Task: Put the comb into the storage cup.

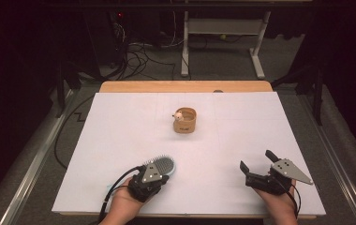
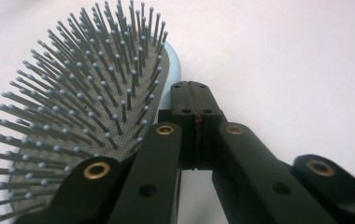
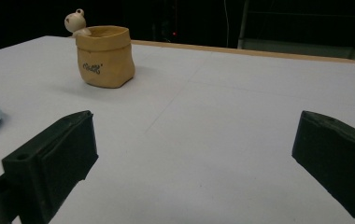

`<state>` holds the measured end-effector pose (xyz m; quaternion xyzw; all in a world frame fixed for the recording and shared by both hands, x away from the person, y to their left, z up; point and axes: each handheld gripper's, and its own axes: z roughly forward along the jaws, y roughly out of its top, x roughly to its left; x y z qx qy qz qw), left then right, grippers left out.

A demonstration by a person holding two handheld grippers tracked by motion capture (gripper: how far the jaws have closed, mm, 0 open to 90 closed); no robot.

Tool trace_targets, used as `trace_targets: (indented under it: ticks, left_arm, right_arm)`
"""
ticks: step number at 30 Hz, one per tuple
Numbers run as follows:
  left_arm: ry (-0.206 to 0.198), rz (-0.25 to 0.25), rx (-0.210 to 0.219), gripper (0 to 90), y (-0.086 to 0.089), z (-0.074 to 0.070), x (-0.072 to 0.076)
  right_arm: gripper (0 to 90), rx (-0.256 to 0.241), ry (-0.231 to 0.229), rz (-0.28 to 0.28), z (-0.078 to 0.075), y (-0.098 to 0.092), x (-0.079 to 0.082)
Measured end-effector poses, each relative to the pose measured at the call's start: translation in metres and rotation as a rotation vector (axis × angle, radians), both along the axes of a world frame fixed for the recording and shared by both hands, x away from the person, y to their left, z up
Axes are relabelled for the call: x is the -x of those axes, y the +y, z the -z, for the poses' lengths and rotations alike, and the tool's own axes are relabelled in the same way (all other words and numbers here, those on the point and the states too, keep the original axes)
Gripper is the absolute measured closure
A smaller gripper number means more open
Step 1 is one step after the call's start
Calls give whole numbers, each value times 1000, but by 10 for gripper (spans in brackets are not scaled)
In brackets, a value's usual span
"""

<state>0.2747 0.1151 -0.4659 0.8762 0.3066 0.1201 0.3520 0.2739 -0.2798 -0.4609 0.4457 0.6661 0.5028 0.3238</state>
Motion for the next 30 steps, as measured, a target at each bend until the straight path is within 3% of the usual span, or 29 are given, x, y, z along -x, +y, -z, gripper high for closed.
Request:
trace_targets:
  ticks: [12, 20, 22, 23, 24, 27, 30]
  left_arm:
    - [-8, -131, -41, 900, 10, -2, -27]
    - [-18, -160, -38, 900, 16, -1, -35]
    - [-28, -146, -20, 900, 17, -3, -33]
    - [-38, -120, 35, 858, 21, -6, -31]
    - [-38, -120, 35, 849, 21, -6, -31]
    - [-55, -67, 127, 804, 31, -11, -27]
    - [-78, -69, 176, 783, 43, -16, -23]
  right_arm:
    - [5, -1, 2, -3, 1, 0, -1]
    - [5, -2, 2, -3, 1, -1, -1]
    - [5, -4, -1, -4, 0, -1, 0]
    - [5, -2, -3, -1, 0, -1, 0]
    - [5, -2, -3, -1, 0, -1, 0]
    - [5, -5, -5, -2, -1, -1, 0]
    - [5, -7, -8, -2, -1, -1, 0]
